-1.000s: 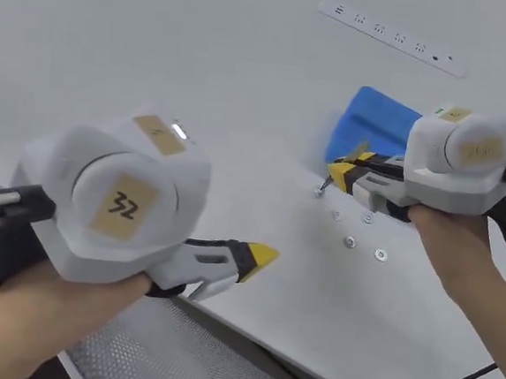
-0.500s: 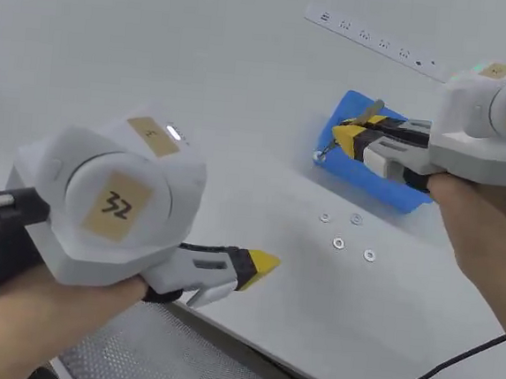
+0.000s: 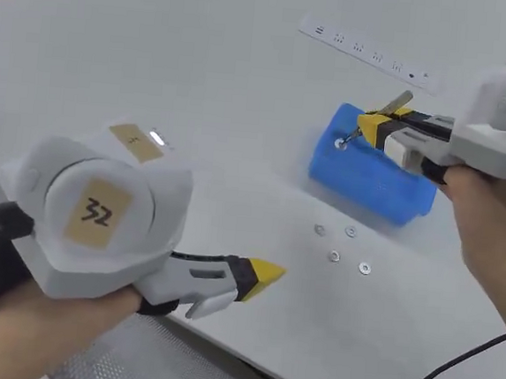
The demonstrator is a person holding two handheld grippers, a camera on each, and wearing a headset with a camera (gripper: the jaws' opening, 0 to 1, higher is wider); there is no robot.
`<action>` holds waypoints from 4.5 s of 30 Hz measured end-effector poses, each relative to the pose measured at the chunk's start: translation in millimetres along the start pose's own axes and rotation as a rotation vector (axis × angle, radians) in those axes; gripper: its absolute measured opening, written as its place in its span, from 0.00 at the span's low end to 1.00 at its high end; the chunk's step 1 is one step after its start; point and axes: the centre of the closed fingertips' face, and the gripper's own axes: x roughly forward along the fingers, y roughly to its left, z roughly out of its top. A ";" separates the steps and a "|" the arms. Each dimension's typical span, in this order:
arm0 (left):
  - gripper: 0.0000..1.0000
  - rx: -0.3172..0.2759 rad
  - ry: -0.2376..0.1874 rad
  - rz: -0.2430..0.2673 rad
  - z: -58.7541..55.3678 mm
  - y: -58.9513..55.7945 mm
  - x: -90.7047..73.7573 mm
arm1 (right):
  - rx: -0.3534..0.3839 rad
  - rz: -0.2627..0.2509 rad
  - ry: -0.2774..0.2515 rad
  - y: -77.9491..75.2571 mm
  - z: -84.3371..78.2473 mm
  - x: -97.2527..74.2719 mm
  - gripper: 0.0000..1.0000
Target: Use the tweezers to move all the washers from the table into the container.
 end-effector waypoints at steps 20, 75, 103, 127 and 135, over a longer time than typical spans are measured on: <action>0.99 0.028 0.029 0.040 -3.6 8.1 -4.3 | 0.086 -0.035 0.082 -20.0 -41.6 47.2 0.02; 0.99 0.057 0.042 0.017 -3.3 0.6 -0.3 | -0.006 0.055 -0.001 19.4 -15.7 -16.1 0.03; 0.99 0.053 0.045 -0.006 -6.6 -5.3 0.5 | 0.018 0.101 0.156 63.2 -83.4 -21.0 0.03; 0.99 0.066 0.063 -0.001 -8.2 -3.2 2.4 | 0.022 0.070 0.182 55.3 -97.5 -16.4 0.04; 0.99 0.069 0.063 0.001 -7.9 -3.2 2.3 | 0.036 0.074 0.173 56.1 -94.3 -16.5 0.04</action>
